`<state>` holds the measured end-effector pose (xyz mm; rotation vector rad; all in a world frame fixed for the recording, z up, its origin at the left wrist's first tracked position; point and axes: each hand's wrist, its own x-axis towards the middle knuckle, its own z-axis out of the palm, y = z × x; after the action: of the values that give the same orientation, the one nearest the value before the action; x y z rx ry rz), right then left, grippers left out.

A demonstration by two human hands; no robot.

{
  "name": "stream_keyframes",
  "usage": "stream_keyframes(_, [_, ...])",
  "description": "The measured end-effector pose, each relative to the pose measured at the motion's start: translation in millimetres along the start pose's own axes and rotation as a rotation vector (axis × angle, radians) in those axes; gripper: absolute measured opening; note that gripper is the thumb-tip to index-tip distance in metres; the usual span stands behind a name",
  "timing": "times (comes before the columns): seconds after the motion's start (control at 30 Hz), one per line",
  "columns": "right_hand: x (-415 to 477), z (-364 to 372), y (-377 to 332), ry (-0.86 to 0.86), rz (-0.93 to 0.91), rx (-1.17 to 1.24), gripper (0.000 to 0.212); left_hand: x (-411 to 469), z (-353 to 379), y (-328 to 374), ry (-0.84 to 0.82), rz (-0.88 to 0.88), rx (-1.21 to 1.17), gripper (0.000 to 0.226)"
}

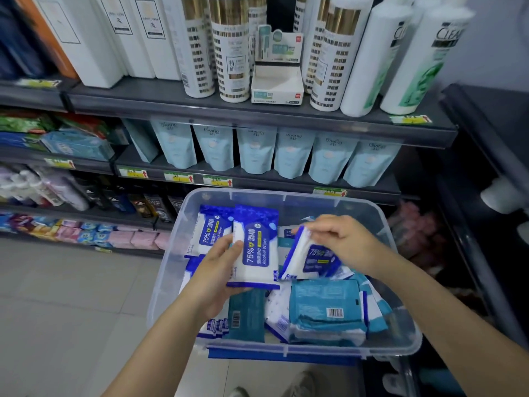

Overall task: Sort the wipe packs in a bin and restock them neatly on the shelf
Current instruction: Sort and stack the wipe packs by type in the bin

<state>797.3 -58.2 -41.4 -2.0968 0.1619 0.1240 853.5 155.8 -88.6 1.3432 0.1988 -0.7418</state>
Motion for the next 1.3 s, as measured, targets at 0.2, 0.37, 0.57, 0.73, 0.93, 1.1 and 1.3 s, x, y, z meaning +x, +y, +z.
stream_keyframes(0.2, [11, 37, -21, -0.068, -0.506, -0.659, 0.011, -9, 10, -9, -0.256, -0.172, -0.009, 0.042])
stream_keyframes(0.37, [22, 49, -2, 0.048, -0.597, -0.626, 0.010, -11, 12, -15, -0.334, -0.120, -0.013, 0.054])
stream_keyframes(0.57, [26, 42, 10, 0.239, -0.370, -0.468, 0.041, -10, 14, -17, -0.359, -0.041, -0.077, 0.036])
stream_keyframes(0.73, [11, 13, 24, 0.479, 0.045, -0.119, 0.055, -4, 21, -17, -0.222, 0.020, -0.113, 0.025])
stream_keyframes(0.93, [-7, 17, 40, 0.080, 0.381, 0.312, 0.018, 4, 36, -13, -0.178, 0.073, -0.049, 0.030])
stream_keyframes(1.1, [-4, 15, 32, 0.188, 0.322, 0.394, 0.013, 7, 58, -14, -0.357, 0.070, 0.069, 0.044])
stream_keyframes(1.3, [0, 12, 45, 0.154, 0.309, 0.229, 0.029, 13, 63, -19, -0.156, 0.110, 0.179, 0.030])
